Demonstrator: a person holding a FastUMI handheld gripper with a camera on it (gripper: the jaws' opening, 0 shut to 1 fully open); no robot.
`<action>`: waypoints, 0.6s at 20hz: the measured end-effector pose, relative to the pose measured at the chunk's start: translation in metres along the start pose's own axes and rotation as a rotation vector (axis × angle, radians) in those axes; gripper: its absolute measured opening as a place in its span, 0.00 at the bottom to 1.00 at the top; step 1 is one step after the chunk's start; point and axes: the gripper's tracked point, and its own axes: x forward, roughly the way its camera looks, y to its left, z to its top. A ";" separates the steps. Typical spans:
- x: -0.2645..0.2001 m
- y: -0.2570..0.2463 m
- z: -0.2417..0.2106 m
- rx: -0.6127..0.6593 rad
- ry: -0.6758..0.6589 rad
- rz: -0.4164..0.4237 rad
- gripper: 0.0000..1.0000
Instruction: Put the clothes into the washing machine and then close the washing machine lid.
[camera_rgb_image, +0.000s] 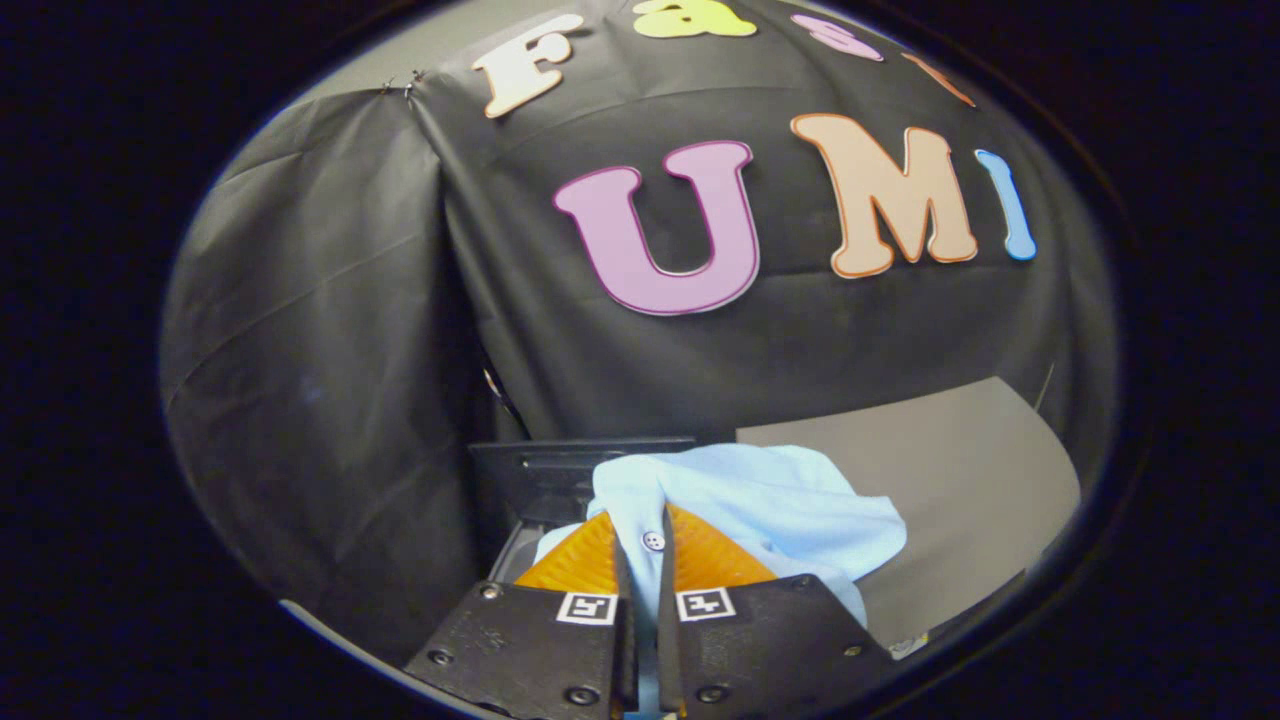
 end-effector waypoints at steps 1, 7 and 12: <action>0.000 0.000 -0.002 -0.013 -0.012 0.005 0.08; 0.033 0.008 -0.032 -0.005 0.039 0.100 0.08; 0.058 0.001 -0.051 -0.030 0.148 0.135 0.08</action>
